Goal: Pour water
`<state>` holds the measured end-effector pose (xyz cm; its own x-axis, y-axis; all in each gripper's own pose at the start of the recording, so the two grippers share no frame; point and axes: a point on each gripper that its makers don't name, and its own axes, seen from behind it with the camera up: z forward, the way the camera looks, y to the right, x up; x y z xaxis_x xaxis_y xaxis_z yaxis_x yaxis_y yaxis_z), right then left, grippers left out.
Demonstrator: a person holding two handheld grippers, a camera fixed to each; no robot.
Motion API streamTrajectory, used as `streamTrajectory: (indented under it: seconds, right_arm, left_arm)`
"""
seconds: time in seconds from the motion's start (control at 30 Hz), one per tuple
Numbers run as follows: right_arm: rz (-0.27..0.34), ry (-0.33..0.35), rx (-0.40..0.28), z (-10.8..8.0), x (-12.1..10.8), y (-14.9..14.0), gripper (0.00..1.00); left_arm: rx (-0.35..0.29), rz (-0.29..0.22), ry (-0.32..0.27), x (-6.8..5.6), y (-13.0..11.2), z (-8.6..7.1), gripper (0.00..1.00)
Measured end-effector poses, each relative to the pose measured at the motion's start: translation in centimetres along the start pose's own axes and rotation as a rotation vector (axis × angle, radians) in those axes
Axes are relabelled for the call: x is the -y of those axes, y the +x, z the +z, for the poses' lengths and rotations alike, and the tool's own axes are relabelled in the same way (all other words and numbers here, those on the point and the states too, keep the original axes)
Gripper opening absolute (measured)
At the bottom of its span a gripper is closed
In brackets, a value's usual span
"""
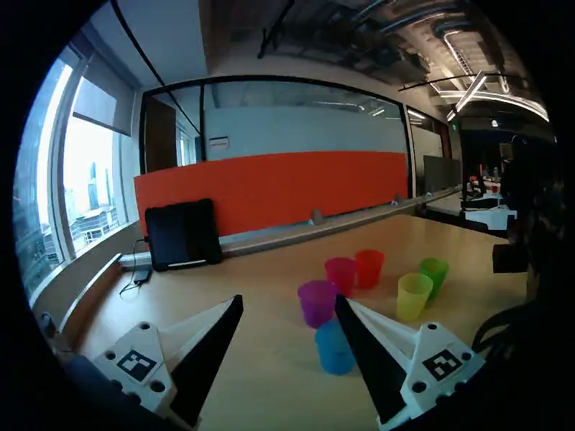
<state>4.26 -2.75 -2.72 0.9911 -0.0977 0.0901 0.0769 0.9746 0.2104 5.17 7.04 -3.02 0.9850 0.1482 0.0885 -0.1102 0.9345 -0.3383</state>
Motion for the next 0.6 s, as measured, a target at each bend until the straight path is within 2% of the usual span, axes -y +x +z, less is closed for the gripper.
streamTrajectory:
  seconds: [0.3,0.6]
  right_arm:
    - [0.011,-0.099,-0.102,0.2,-0.6,2.2,1.0]
    - [0.013,-0.186,-0.159,0.1,-1.0,3.1,1.0]
  left_arm:
    - [-0.125,-0.014,0.113,1.8,2.7,-0.6,0.95]
    - [-0.167,-0.015,0.186,2.7,3.0,-1.0,0.95]
